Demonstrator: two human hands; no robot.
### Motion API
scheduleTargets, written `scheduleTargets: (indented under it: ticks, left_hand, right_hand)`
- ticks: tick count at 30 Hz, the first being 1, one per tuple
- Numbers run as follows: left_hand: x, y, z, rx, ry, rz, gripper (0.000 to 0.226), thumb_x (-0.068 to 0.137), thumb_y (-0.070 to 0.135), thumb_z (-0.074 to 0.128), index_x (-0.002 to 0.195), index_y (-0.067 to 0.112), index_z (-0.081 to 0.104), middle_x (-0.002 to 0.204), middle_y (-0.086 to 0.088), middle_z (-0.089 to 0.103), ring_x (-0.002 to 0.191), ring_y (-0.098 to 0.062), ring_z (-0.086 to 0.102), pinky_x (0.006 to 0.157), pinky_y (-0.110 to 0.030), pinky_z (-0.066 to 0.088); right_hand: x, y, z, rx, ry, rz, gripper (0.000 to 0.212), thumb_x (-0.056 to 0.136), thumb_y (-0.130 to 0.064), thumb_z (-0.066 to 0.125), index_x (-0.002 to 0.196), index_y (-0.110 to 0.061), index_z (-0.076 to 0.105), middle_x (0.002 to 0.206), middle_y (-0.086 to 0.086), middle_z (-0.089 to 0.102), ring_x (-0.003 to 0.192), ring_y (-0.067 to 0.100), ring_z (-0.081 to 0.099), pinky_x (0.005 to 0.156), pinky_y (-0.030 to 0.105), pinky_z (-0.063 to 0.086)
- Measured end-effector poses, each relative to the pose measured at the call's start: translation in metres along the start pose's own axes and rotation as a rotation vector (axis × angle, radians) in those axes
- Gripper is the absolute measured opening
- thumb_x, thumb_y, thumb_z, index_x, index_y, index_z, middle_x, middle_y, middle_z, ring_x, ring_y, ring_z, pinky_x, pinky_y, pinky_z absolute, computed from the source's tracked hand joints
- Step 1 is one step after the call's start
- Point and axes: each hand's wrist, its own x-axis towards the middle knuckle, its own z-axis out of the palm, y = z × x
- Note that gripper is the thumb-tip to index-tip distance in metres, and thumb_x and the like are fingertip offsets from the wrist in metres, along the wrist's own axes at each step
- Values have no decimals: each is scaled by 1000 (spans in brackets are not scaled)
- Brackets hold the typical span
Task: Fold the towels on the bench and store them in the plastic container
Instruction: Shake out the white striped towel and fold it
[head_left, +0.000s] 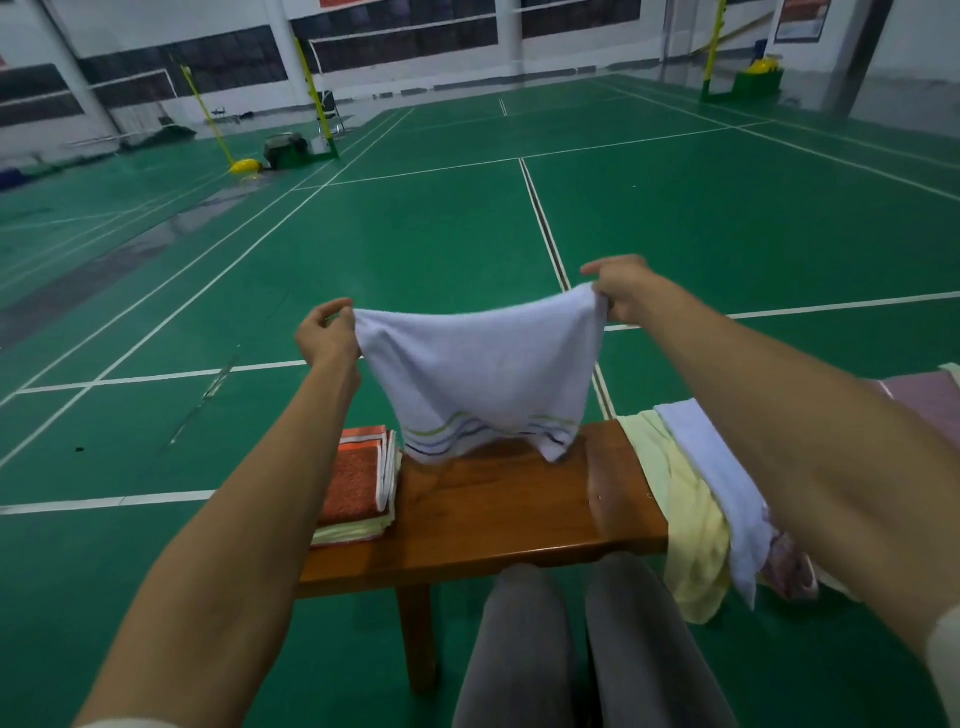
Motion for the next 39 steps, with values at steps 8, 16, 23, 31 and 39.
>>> scheduleTargets:
  ticks: [8, 16, 23, 31, 39]
  left_hand:
    - [-7, 6, -4, 42, -40, 72, 21, 91, -1, 68, 103, 15, 76, 92, 0, 71, 87, -16, 68, 88, -28, 60]
    - [-1, 0, -23, 740, -273, 451, 27, 77, 11, 83, 103, 11, 80, 93, -8, 77, 80, -19, 68, 83, -29, 55]
    - [-6, 16, -17, 719, -219, 400, 10, 82, 24, 80, 87, 17, 74, 83, -5, 75, 69, -21, 73, 76, -36, 61]
    - [-5, 22, -24, 522, -215, 257, 18, 91, 24, 73, 96, 10, 64, 95, -15, 70, 70, -32, 72, 64, -49, 63]
    - [-4, 22, -37, 548, -273, 345, 25, 94, 33, 69, 77, 21, 55, 78, -3, 61, 74, -24, 57, 69, -46, 51]
  right_hand:
    - [16, -28, 4, -60, -226, 60, 47, 92, 11, 62, 138, 5, 54, 138, 16, 51, 122, 30, 57, 98, 36, 55]
    - [18, -7, 5, -845, 104, -361, 26, 95, 5, 54, 113, 5, 73, 120, 21, 69, 112, 35, 65, 99, 42, 53]
    - [27, -9, 9, -253, 173, -61, 29, 95, -4, 51, 120, -5, 66, 118, 13, 67, 99, 32, 67, 72, 38, 56]
    - [28, -31, 3, 166, -61, 34, 23, 91, 8, 65, 112, 9, 56, 108, 18, 63, 85, 25, 66, 69, 34, 61]
    - [25, -17, 4, -912, 139, -534, 27, 92, 1, 49, 98, -1, 75, 94, 16, 70, 81, 31, 62, 74, 35, 51]
